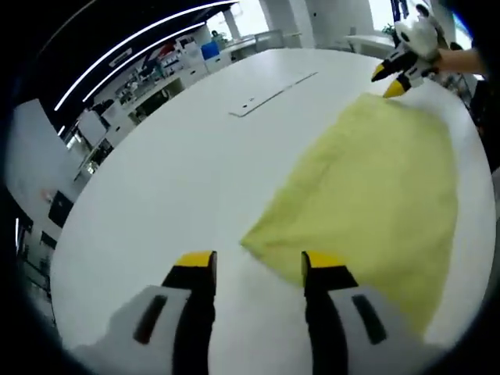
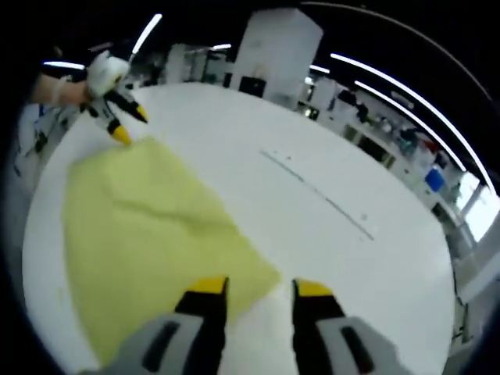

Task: Fold the garment on the visible template until the final outline fits inside the template.

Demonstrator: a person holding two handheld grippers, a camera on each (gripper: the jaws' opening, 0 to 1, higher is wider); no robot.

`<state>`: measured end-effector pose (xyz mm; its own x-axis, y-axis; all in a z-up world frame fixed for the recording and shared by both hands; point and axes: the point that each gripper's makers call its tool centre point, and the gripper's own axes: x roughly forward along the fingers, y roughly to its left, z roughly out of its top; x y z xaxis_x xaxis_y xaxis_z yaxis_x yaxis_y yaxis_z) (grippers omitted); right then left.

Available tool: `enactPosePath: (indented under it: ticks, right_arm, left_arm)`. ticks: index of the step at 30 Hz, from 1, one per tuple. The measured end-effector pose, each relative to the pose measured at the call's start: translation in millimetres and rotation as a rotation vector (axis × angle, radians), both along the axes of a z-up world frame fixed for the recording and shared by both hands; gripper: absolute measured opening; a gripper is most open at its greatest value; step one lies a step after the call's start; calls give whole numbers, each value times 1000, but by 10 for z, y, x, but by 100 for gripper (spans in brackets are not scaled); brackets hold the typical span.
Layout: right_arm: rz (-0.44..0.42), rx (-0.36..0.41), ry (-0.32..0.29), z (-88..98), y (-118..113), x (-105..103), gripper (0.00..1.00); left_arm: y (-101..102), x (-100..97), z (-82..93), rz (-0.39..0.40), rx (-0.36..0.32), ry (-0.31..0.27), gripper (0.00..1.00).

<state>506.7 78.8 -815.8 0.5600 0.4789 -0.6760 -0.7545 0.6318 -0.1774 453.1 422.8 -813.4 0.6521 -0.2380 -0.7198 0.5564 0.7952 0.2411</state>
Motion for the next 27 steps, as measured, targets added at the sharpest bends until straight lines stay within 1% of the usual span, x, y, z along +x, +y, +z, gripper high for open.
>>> enactPosePath:
  ticks: [1, 2, 3, 4, 5, 6, 7, 9, 10, 11, 12, 13, 14, 16, 17, 18, 19, 20, 21, 23, 25, 27]
  right_arm:
    - [-2, -3, 5, -5, -21, -17, 33]
    - [1, -8, 4, -9, -35, -22, 34]
    - [6, -11, 2, -5, -46, -70, 36]
    - [13, -1, 0, 8, -36, -112, 38]
    - [10, 14, 9, 18, -35, -156, 41]
    - [8, 27, 12, 35, -38, -194, 44]
    - [9, 38, 14, 48, -36, -220, 47]
    - [9, 73, 21, 104, -11, -288, 56]
    - [5, 104, 31, 125, 1, -323, 61]
    - [6, 124, 35, 141, 6, -344, 68]
    - [6, 138, 39, 148, -2, -354, 74]
    - [7, 140, 43, 149, -4, -376, 80]
    - [15, 147, 43, 152, 10, -416, 87]
    - [20, 157, 41, 193, 11, -559, 95]
    - [24, 166, 41, 214, 20, -599, 98]
    - [29, 179, 40, 240, 39, -632, 100]
    - [34, 182, 41, 254, 42, -661, 100]
    - [30, 190, 41, 268, 45, -682, 100]
    - [28, 194, 43, 278, 36, -702, 100]
    - [24, 203, 39, 309, 25, -733, 100]
    - [20, 196, 34, 320, 1, -771, 100]
    - [9, 203, 36, 324, -23, -796, 100]
  left_arm:
    - [-10, -15, 11, -31, 2, -22, 50]
    - [-31, -56, 19, -56, 15, -33, 57]
    - [-67, -107, 28, -72, 17, -40, 61]
    - [-90, -169, 28, -79, 5, -36, 65]
    - [-75, -178, 32, -79, -7, -33, 69]
    - [-91, -206, 54, -78, -37, -36, 72]
    - [-91, -225, 76, -76, -51, -41, 74]
    - [-51, -208, 88, -60, -123, -63, 81]
    - [-76, -254, 103, -51, -171, -50, 85]
    - [-99, -288, 125, -49, -204, -49, 91]
    - [-110, -314, 156, -46, -228, -57, 95]
    - [-91, -338, 170, -52, -218, -63, 99]
    - [-72, -369, 178, -53, -227, -72, 99]
    - [-64, -404, 172, -36, -255, -58, 99]
    - [-128, -471, 211, -23, -311, -59, 99]
    - [-136, -517, 229, -14, -344, -51, 99]
    - [-132, -544, 248, -11, -364, -54, 99]
    - [-135, -594, 283, -7, -364, -62, 99]
    - [-194, -670, 324, -11, -367, -58, 99]
    - [-202, -749, 353, -14, -375, -60, 99]
    - [-214, -834, 394, -22, -386, -60, 99]
    - [-199, -886, 399, -33, -396, -62, 99]
